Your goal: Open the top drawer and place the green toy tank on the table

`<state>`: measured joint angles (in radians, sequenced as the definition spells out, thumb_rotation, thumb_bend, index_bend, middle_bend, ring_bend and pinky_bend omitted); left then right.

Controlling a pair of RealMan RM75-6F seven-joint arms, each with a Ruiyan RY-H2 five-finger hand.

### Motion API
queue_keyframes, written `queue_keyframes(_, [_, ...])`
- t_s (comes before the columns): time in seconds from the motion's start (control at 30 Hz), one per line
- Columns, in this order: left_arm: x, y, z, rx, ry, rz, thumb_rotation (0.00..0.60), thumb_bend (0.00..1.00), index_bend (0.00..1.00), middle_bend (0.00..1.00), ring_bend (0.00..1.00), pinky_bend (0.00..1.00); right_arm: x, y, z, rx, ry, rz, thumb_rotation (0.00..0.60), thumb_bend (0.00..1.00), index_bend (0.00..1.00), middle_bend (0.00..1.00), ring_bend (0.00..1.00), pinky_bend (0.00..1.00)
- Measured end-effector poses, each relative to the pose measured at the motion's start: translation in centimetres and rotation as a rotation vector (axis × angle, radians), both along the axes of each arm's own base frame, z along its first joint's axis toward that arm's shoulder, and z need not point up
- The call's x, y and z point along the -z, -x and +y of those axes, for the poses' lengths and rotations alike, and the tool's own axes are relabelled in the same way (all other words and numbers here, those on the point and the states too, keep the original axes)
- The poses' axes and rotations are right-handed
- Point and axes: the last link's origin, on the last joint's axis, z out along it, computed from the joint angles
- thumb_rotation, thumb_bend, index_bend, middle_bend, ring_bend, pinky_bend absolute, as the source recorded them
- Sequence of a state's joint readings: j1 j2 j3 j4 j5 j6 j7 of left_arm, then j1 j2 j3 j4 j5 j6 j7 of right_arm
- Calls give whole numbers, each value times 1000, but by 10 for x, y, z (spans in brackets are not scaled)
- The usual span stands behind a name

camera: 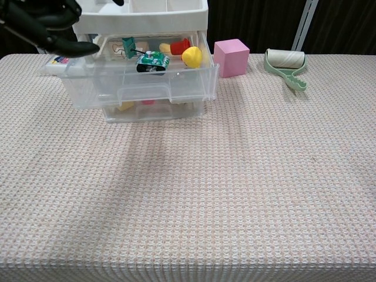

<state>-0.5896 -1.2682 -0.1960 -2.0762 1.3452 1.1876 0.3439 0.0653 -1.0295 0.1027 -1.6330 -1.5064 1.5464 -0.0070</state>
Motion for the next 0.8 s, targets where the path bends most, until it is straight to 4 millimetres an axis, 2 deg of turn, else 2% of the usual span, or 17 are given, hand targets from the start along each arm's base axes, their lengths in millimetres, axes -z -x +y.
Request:
queue_keyframes(0.2, [14,-15,40,43,-39,169,600,268,355,901,1000,1000,-2,1,2,8,3,1,600,26,0,0,0,0])
queue_keyframes(0.3, [22,-21,51,62,-65,240,600,268,355,902,1000,1000,-2,2,3,12,3,-1,600,25,0,0,0,0])
queue_keyframes(0.5, [37,-29,64,87,-109,361,600,268,344,902,1000,1000,-2,6,4,30,2,-7,600,25,0,0,0,0])
queue_keyframes(0.8, [52,-30,68,86,-84,463,600,269,305,899,1000,1000,-1,11,5,50,-2,-14,600,25,0,0,0,0])
